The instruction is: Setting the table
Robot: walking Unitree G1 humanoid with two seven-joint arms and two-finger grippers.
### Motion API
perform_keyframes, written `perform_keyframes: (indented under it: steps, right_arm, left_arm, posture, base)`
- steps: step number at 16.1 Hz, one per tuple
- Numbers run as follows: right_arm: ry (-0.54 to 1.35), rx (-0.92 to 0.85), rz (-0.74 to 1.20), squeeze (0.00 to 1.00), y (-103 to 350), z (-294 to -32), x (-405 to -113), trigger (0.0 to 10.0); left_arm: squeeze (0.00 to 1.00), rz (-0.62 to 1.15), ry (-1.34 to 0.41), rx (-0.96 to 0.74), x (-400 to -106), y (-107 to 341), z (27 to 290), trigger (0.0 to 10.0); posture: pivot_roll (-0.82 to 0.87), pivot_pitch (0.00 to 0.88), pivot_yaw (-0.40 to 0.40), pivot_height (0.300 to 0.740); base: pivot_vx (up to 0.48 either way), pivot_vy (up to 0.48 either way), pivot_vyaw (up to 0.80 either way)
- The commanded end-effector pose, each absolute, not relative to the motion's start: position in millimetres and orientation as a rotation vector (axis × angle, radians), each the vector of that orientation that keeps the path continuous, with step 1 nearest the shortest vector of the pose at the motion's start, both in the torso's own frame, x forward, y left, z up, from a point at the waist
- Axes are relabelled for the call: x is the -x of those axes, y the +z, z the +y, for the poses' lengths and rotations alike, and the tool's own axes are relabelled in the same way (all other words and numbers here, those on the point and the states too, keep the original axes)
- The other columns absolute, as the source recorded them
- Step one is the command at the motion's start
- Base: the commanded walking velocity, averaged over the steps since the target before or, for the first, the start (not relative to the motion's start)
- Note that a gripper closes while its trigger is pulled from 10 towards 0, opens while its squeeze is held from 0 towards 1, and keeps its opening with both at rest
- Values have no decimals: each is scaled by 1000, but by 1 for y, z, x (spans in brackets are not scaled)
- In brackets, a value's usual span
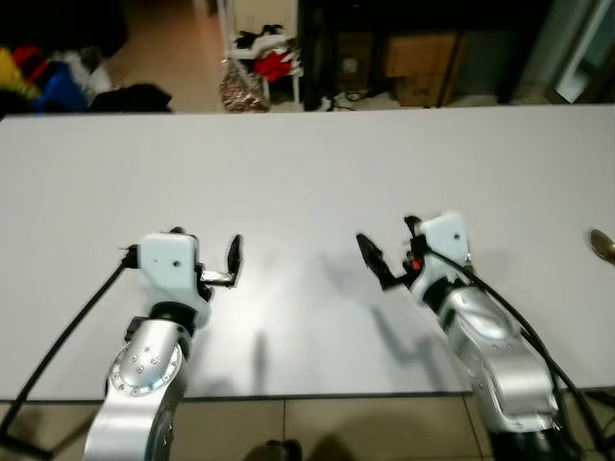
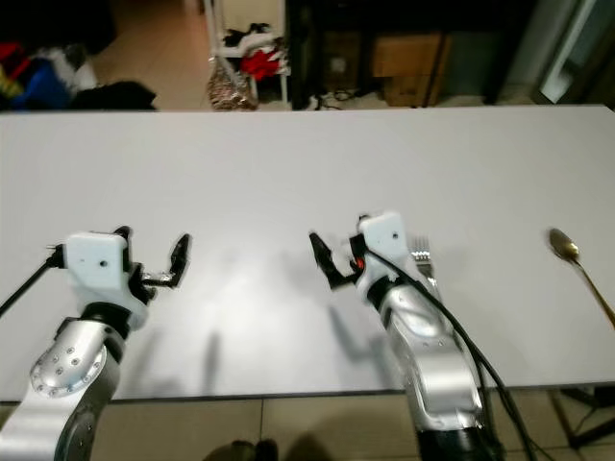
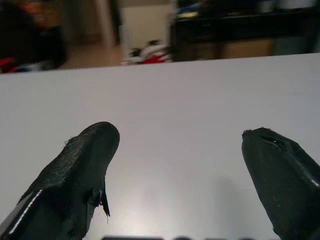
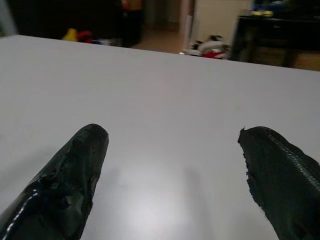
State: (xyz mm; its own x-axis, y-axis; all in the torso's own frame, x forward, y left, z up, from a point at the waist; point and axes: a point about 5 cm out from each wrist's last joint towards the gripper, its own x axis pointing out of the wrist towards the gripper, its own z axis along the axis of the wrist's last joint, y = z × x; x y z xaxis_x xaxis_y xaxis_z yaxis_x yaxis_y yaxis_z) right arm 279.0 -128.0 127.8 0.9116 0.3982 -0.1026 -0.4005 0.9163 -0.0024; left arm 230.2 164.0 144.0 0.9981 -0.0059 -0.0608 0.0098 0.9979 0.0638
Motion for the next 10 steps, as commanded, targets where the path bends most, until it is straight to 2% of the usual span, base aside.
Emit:
perform_keyframes:
  steps: [1,4,6,7,8,10]
  right_arm:
    - [400,14,105,1000,125,-134,-281,10000]
    - [402,-7,128,1000,120,-132,-280,10000]
    - [495,-28,121,1000,121,-118,-279,10000]
    - [516,-27,118,1000,122,-115,-279,10000]
    - [531,-32,124,1000,121,-115,-278,10000]
    - [509,-26,139,1000,117,-122,-275,10000]
  left_arm:
    - [1000,60,49,-54,-231,143,170,10000]
    - [1000,93,108,-73,-226,141,180,10000]
    - [1000,88,120,-107,-221,140,184,10000]
    - [957,84,119,-117,-220,141,184,10000]
    - [733,97,126,-113,-217,140,183,10000]
    - [443,117,123,-150,-209,136,182,10000]
  posture:
    - [-62,0,23,740]
    - [-48,0,13,740]
    - [-31,0,0,740]
    - [-23,0,-5,740]
    - [-19,0,-7,740]
    - [-17,0,-12,740]
  base:
    - [0,0,800]
    - [0,0,800]
    - [0,0,800]
    - [0,0,800]
    - [0,0,800]
    - [0,0,800]
